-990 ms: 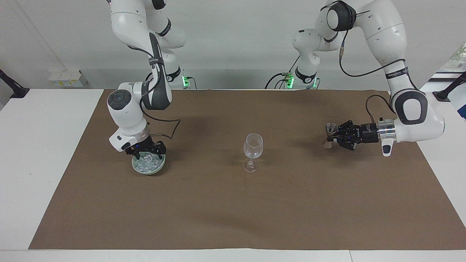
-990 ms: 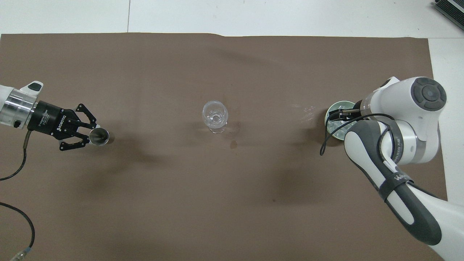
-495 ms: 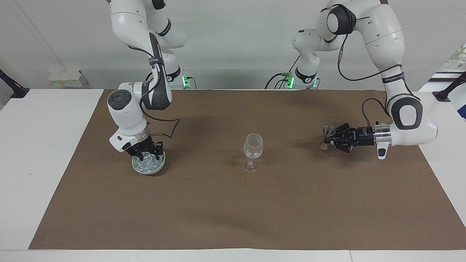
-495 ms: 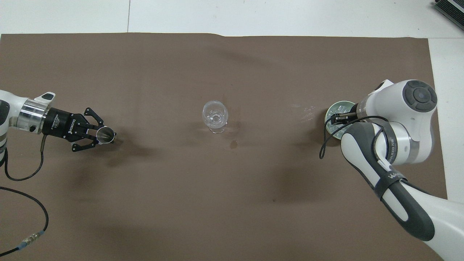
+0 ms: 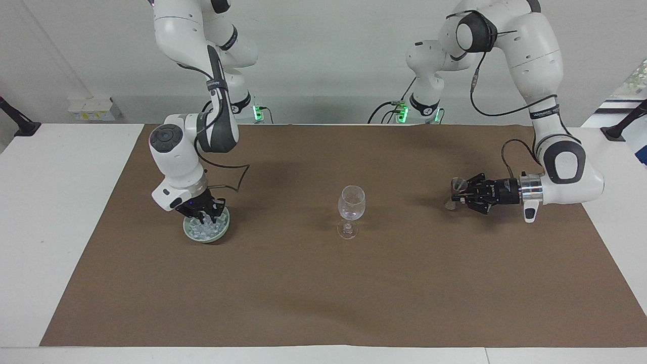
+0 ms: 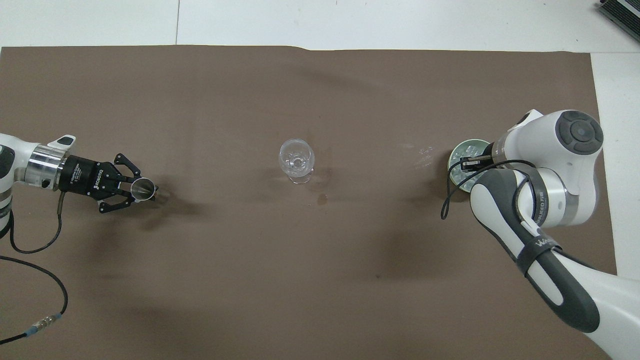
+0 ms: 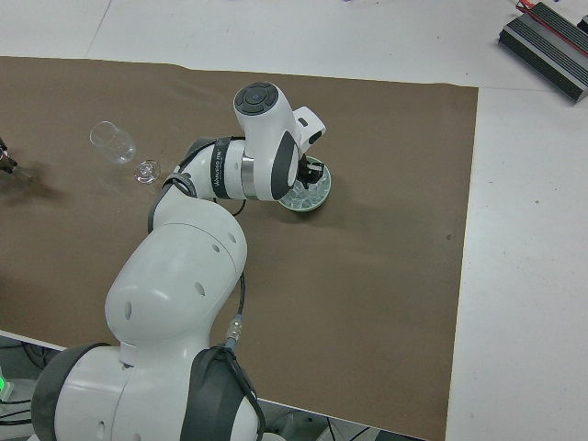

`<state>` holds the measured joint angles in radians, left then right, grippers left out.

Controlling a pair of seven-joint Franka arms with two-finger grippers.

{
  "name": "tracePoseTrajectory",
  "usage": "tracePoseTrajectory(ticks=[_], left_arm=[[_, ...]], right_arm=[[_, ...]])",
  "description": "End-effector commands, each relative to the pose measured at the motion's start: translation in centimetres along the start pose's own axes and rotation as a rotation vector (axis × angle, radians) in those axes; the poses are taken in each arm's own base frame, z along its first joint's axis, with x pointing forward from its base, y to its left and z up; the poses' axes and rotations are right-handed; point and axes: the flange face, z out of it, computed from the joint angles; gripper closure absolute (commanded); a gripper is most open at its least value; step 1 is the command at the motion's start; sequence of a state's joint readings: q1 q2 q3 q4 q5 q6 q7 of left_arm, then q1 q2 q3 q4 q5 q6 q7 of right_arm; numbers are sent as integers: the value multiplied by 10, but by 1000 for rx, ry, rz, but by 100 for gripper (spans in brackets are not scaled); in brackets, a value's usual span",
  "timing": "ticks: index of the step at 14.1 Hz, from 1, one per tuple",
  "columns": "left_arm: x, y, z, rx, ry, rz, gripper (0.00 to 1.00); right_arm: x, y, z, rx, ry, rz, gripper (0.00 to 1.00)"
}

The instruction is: Pour wine and add ice with both arms

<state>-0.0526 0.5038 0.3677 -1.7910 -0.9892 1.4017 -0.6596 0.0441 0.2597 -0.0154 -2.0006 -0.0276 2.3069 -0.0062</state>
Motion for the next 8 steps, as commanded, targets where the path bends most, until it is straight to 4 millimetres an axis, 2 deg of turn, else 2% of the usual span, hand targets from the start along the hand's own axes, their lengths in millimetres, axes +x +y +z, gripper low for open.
tracePoseTrajectory(ticks=[1, 8], left_arm=[[9, -7, -1, -17, -36, 11, 100], [23, -11, 8, -21, -58, 4, 100]], right_arm=[[2, 3, -10, -12, 22, -29, 99], [8, -2, -58, -12, 33, -29, 99]])
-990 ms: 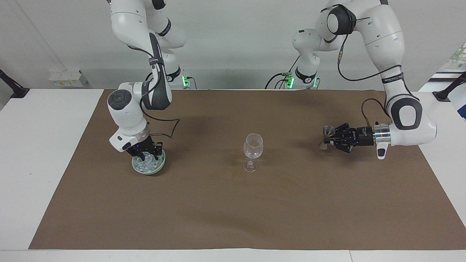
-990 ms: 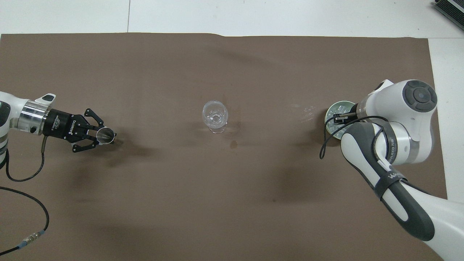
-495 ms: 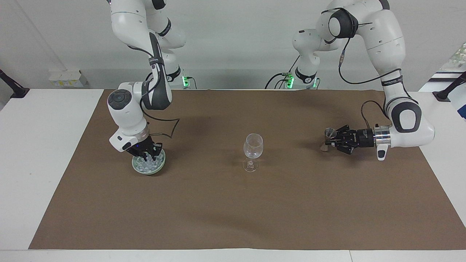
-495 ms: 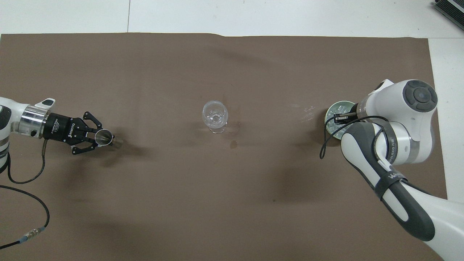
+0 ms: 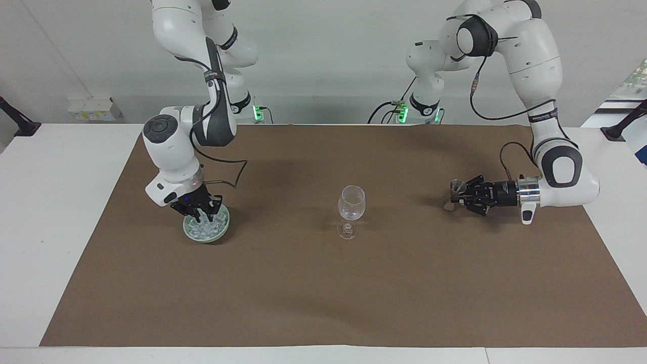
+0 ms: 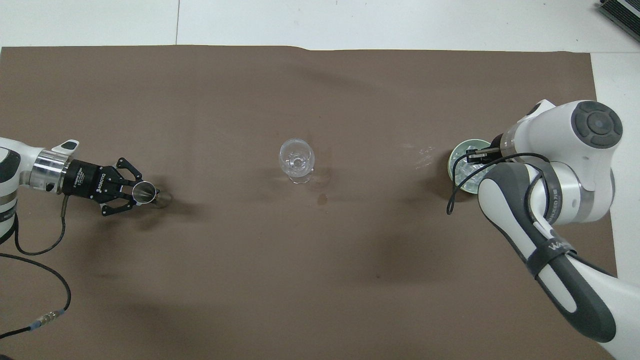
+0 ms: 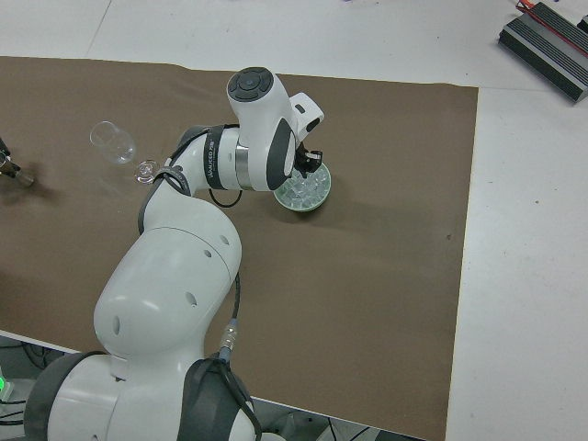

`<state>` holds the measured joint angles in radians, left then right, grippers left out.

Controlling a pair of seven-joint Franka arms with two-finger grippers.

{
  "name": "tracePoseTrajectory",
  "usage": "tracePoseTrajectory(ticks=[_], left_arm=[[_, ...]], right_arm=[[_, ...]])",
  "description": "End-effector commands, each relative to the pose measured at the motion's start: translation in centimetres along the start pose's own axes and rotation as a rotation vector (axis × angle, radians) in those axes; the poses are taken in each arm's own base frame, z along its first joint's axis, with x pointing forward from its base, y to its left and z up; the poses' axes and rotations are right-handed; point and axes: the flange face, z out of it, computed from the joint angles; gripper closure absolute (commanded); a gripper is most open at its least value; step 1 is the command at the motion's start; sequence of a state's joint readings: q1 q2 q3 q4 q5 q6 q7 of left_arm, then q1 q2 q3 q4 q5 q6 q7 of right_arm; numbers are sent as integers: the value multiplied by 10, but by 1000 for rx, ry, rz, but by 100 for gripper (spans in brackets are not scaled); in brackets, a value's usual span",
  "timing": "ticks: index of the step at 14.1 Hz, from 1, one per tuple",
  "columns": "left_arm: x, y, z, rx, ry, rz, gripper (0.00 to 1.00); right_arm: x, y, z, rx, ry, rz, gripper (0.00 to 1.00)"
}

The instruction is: Pour wine and add ice with both arms

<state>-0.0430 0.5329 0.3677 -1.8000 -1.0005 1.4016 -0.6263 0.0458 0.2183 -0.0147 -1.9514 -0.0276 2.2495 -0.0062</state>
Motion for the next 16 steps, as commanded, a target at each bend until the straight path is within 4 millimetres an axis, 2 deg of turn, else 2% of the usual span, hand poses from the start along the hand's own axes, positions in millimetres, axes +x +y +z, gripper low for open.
tracePoseTrajectory(ticks=[1, 7, 12, 16], left_arm=[[4, -5, 3, -20, -39, 6, 100], [8, -7, 6, -36, -50, 42, 100], [9, -7, 8, -46, -57, 38, 100], [9, -5, 7, -53, -49, 40, 100]], right_arm=[[2, -3, -26, -12, 0, -30, 98], [15, -8, -86, -10, -29, -36, 98], [4, -15, -129, -5, -14, -39, 98], [-12, -15, -160, -3, -13, -31, 98]])
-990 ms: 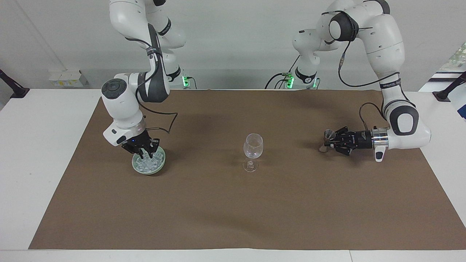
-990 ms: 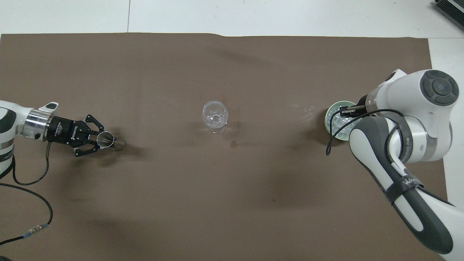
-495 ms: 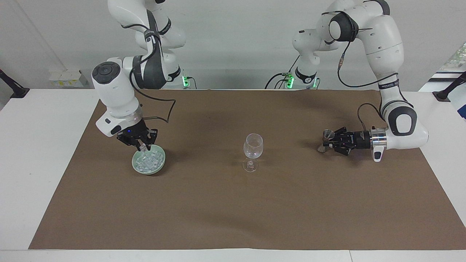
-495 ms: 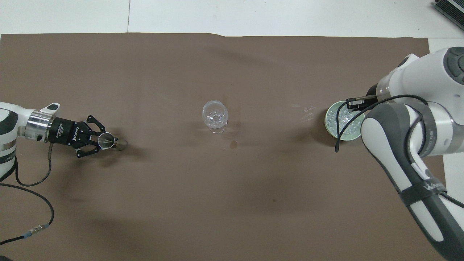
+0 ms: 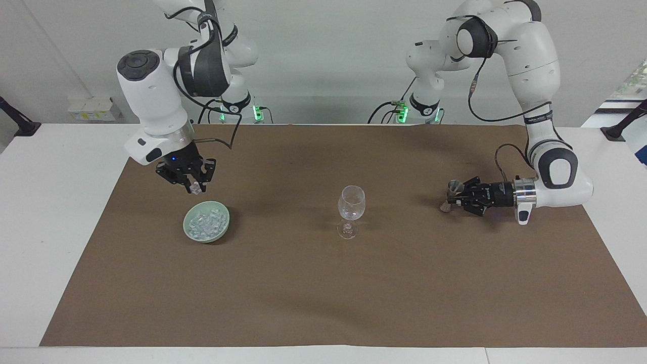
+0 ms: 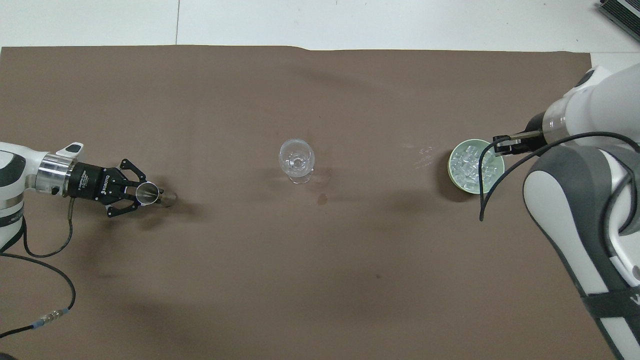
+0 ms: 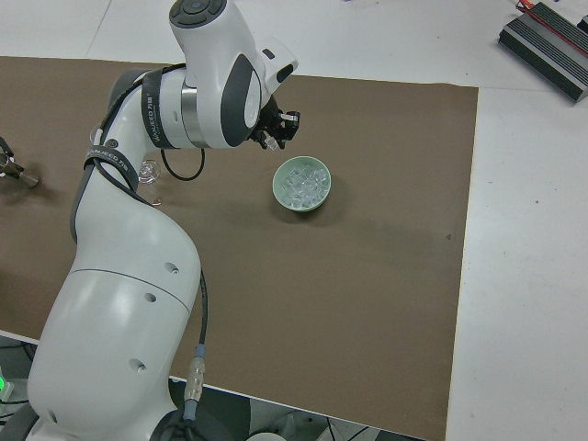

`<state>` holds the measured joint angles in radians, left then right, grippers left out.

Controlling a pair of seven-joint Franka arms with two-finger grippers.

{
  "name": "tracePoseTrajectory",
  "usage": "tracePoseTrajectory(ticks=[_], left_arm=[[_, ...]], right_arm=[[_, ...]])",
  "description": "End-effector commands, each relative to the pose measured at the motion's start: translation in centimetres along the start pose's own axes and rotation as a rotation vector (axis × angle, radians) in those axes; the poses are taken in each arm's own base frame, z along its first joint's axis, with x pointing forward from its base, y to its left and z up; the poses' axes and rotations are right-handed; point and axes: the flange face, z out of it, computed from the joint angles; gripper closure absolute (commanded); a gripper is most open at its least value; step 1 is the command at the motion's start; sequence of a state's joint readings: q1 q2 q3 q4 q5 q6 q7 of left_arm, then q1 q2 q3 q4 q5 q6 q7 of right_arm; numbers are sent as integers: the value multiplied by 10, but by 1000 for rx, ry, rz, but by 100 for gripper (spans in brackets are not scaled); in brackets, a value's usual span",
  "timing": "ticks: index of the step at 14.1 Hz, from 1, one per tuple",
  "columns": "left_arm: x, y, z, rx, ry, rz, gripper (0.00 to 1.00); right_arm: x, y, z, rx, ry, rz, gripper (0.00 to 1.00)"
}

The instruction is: Pour wine and add ice with both arms

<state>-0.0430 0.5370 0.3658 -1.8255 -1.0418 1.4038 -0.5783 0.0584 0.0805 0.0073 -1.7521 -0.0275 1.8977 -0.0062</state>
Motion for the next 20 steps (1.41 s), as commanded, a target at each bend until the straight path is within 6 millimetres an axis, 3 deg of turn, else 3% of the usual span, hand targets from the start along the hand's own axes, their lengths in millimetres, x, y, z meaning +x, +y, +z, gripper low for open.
tracePoseTrajectory(ticks=[1, 7, 15, 20], left_arm=[[2, -1, -2, -24, -7, 14, 100], [7, 10, -6, -34, 27, 24, 100], [9, 9, -8, -40, 35, 22, 100], [10, 8, -9, -37, 38, 26, 92]], right_arm=[[-13, 1, -18, -5, 7, -4, 98], [-33, 1, -28, -4, -27, -3, 97], [-32, -1, -36, -1, -18, 0, 97], [-28, -27, -40, 1, -7, 14, 98]])
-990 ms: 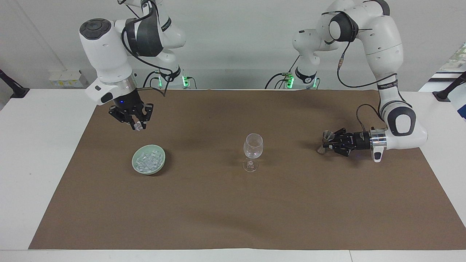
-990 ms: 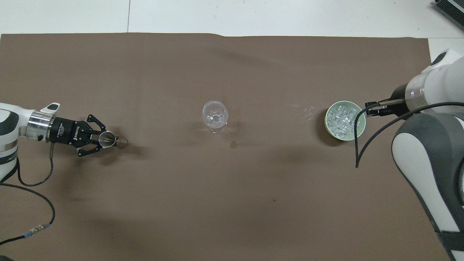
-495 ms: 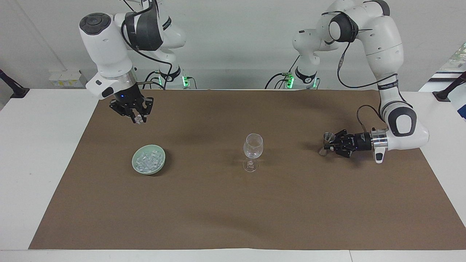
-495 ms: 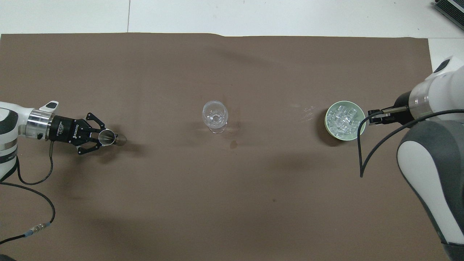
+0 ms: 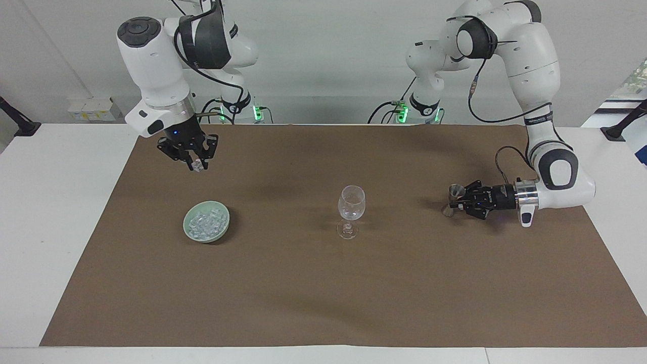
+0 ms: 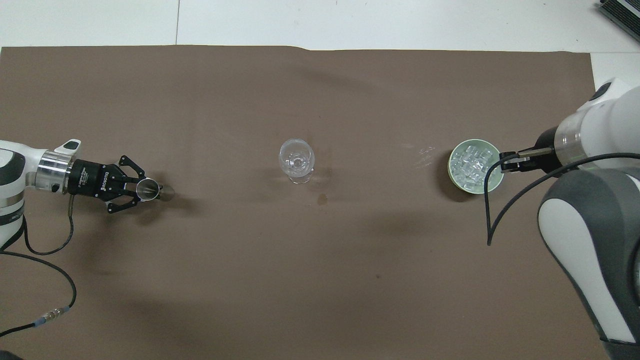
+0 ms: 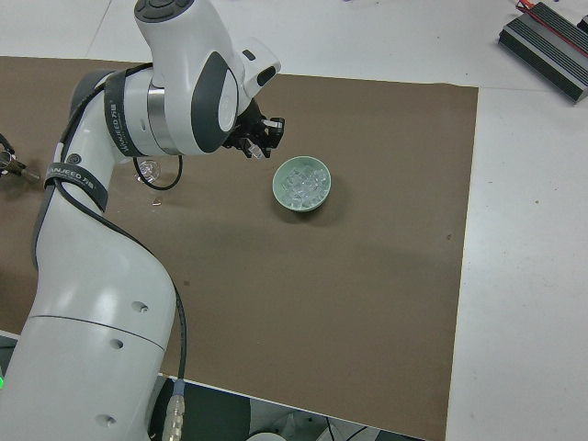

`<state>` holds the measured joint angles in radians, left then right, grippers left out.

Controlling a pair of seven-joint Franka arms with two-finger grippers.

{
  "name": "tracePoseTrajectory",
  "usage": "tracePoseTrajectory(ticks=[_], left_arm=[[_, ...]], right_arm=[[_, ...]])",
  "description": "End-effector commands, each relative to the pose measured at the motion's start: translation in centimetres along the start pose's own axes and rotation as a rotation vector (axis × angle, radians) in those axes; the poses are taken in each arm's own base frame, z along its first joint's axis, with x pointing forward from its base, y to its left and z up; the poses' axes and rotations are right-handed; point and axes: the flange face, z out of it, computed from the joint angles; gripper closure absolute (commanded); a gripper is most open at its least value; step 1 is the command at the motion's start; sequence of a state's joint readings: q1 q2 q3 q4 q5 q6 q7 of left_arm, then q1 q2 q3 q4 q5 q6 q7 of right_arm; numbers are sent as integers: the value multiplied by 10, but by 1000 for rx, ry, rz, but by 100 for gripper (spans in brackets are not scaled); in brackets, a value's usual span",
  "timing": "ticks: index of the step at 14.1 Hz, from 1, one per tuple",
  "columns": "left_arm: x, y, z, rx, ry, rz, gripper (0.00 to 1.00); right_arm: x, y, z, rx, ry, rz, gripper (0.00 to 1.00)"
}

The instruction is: Pour wine and add ice with both arms

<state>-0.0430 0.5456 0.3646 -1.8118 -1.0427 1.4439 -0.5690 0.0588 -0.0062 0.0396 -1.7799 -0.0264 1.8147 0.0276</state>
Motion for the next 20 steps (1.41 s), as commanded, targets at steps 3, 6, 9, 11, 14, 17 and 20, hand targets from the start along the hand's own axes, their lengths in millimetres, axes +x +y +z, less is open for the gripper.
tracePoseTrajectory(ticks=[3, 6, 9, 11, 14, 17, 20], left_arm=[[7, 2, -5, -12, 4, 12, 83], [7, 1, -5, -10, 3, 13, 51], [7, 1, -5, -8, 3, 19, 20], [7, 1, -6, -11, 3, 20, 20], [7, 1, -6, -11, 2, 19, 38], [8, 1, -6, -12, 3, 18, 38], [8, 0, -9, -15, 4, 19, 37]], right_arm=[[-1, -35, -12, -4, 25, 5, 100], [0, -69, -16, 4, 33, -15, 100], [1, -125, -15, 6, 36, -6, 100], [14, -149, -22, 23, 39, 11, 100], [25, -207, -15, 24, 28, 3, 100], [32, -255, -8, 29, 30, 50, 100], [40, -289, -3, 48, 37, 51, 100]])
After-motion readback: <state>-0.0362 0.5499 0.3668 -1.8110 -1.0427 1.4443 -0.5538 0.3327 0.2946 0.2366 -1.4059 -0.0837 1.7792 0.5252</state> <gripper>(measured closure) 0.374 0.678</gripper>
